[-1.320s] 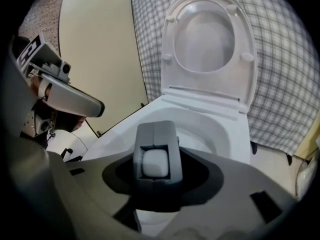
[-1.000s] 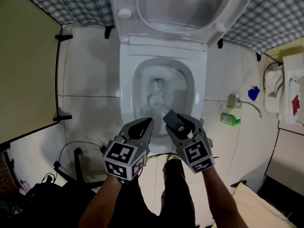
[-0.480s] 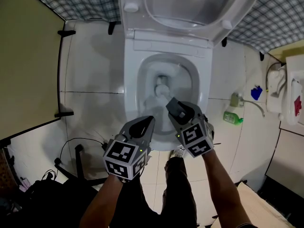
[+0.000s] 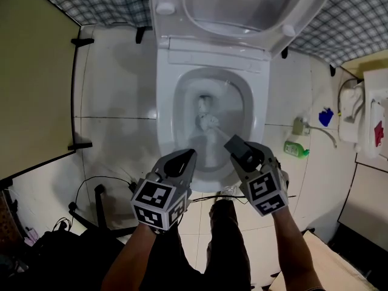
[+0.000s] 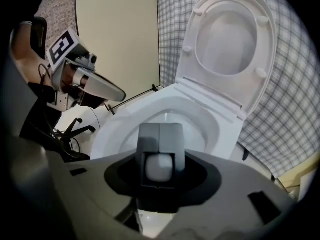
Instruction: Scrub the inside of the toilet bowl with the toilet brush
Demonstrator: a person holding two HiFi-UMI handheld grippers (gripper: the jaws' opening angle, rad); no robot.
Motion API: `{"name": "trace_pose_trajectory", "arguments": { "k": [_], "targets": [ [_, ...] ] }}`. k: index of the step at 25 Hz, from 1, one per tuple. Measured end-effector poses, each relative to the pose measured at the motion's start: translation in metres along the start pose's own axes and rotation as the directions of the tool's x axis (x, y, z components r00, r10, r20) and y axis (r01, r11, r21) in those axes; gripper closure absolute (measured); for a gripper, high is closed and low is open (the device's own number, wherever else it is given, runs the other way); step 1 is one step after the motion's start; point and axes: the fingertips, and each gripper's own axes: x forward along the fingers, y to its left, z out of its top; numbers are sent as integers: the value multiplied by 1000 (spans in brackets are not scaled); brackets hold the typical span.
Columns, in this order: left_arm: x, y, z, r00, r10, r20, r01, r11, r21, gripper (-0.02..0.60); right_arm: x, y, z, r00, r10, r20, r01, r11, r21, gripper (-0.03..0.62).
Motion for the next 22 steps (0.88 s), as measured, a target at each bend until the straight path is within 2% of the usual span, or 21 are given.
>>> {"name": "trace_pose_trajectory", "arguments": {
  "k": [7, 15, 22],
  "targets": [
    [-5, 5, -5, 1000, 11, -7, -11, 1000, 1, 577, 32, -23, -4, 996, -82, -33, 84, 995, 56, 416],
    [-5, 0, -5, 1000, -1, -2, 1, 1000, -7, 577, 2, -39, -12, 989, -116, -92, 129, 981, 142, 416],
    [-6, 6, -7, 1000, 10, -7, -10, 1000, -8, 577, 37, -56, -13, 985, -130, -112, 146, 979, 145, 416]
  ]
}}
